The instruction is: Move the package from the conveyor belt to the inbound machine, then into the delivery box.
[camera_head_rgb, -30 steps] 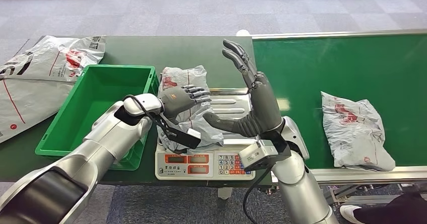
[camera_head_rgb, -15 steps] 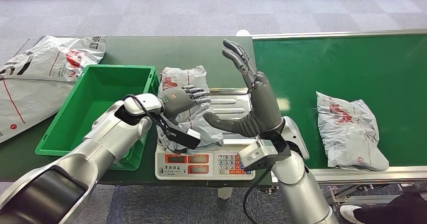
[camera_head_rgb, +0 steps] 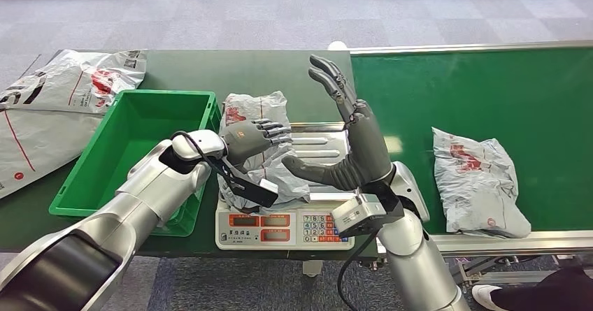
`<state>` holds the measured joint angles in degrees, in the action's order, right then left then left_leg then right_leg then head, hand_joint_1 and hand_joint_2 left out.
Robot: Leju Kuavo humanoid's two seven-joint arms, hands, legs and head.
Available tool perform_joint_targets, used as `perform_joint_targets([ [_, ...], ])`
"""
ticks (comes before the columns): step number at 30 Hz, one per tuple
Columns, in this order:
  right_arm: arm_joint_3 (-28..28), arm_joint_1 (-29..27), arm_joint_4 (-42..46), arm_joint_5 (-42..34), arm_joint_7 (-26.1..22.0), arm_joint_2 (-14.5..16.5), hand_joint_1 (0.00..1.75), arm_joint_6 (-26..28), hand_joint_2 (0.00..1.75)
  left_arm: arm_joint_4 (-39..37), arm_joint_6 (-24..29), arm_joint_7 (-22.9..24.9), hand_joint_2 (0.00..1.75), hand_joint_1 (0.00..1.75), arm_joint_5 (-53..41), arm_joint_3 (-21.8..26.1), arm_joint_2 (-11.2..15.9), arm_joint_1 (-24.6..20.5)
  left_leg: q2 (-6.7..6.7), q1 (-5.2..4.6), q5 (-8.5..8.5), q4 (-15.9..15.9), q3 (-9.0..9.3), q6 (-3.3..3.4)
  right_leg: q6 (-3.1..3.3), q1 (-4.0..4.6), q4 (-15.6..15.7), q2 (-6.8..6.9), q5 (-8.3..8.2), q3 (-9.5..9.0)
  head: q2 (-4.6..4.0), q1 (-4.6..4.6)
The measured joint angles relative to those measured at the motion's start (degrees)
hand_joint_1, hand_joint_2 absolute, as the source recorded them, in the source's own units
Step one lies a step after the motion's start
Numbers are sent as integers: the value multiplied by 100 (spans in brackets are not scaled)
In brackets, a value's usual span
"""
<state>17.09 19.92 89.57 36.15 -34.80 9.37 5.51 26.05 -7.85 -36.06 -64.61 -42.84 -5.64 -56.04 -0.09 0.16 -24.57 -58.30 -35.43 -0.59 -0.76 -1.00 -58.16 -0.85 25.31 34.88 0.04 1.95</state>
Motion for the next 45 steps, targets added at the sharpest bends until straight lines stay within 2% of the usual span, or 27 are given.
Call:
perform_joint_targets([
  [45,0,-1,0,0,0,-2,0,0,175,-9,0,-1,175,0,0,0,0,-2,0,0,0,0,0,0,0,0,0,0,0,0,0,0],
])
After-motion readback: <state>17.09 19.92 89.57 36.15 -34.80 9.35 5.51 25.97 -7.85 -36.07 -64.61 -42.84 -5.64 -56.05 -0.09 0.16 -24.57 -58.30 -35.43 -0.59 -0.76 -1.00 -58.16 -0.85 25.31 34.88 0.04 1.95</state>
